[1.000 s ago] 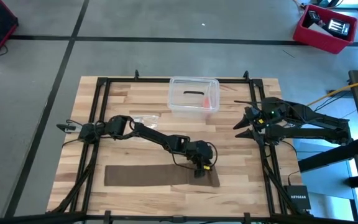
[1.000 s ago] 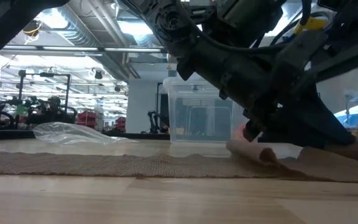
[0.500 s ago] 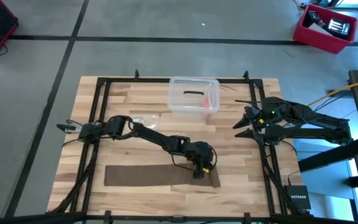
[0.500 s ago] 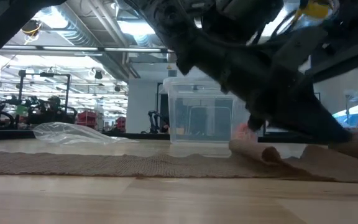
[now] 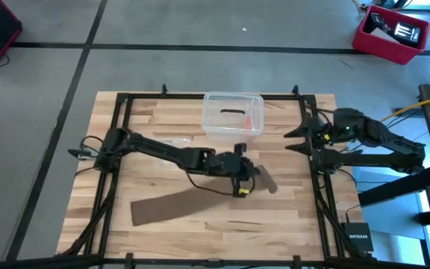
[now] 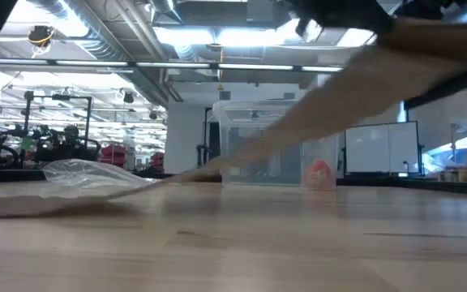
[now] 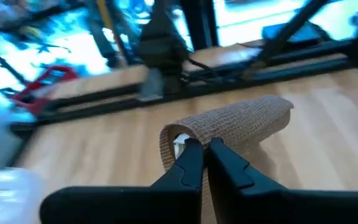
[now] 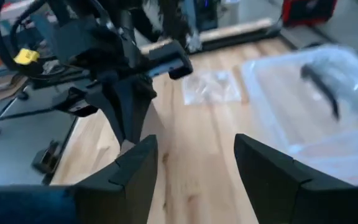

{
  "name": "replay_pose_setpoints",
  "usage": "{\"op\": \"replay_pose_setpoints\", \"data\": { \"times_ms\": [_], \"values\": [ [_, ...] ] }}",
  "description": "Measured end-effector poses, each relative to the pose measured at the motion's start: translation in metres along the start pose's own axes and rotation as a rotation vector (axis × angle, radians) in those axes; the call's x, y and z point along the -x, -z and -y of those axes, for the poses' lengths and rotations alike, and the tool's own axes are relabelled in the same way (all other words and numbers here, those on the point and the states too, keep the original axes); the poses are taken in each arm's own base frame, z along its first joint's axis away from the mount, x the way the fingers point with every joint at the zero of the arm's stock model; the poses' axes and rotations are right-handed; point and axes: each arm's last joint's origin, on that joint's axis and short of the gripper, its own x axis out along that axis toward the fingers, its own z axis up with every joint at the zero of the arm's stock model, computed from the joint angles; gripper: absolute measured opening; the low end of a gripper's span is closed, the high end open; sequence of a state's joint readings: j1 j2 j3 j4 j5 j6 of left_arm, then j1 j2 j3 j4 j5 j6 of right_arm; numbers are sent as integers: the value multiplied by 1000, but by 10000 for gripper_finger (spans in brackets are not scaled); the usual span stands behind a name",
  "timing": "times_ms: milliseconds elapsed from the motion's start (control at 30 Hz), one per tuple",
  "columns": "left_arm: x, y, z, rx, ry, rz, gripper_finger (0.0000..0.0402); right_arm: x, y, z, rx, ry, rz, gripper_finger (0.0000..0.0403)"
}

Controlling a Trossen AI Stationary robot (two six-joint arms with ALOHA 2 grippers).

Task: Roll bandage
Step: Roll the brown bandage

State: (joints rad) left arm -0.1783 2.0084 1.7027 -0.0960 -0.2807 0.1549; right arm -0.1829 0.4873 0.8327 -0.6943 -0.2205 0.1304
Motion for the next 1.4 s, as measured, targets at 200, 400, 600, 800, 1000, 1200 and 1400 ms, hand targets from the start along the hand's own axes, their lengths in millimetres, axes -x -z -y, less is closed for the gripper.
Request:
{"op": "replay_pose_setpoints", "data": {
  "times_ms": [200,400,600,800,1000,1200,1400],
  "values": [
    [29,-11,-11,10,-168,-85,1,-1,-3,1,19,29,36,216],
    [50,-12,-16,-5,-212,-120,0,-11,3,5,55,76,59,216],
    [66,14,-28,26,-247,-74,0,-23,9,9,80,79,118,216],
    [91,32,-34,111,-279,115,0,-43,26,16,112,78,153,216],
    [94,43,-35,120,-290,167,0,-66,35,22,98,47,235,216],
    [95,39,-43,82,-320,201,0,-80,37,18,112,28,179,216],
    [100,34,-53,84,-347,236,0,-80,33,12,169,69,192,216]
  ]
}}
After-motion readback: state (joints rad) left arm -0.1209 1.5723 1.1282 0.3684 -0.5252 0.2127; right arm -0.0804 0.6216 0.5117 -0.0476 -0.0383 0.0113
